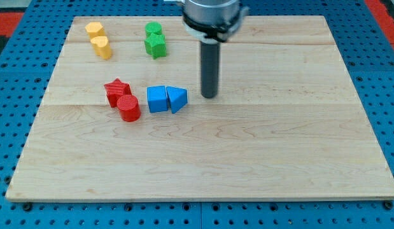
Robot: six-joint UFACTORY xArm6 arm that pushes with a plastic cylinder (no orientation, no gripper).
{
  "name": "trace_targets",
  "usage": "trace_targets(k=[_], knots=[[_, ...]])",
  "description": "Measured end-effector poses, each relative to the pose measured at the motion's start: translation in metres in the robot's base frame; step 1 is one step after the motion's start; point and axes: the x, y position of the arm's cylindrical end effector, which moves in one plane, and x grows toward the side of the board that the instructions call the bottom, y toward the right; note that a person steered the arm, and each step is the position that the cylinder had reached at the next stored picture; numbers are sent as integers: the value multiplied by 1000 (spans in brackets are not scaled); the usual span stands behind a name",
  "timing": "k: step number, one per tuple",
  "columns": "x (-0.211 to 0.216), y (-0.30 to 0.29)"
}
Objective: Move red circle a bit up
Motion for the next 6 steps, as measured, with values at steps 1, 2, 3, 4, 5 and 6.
trace_targets(k=[1, 2, 3, 4, 5, 6], knots=[[69, -38], [117, -113], [122, -166], [105, -169], [95, -188], [38, -175]])
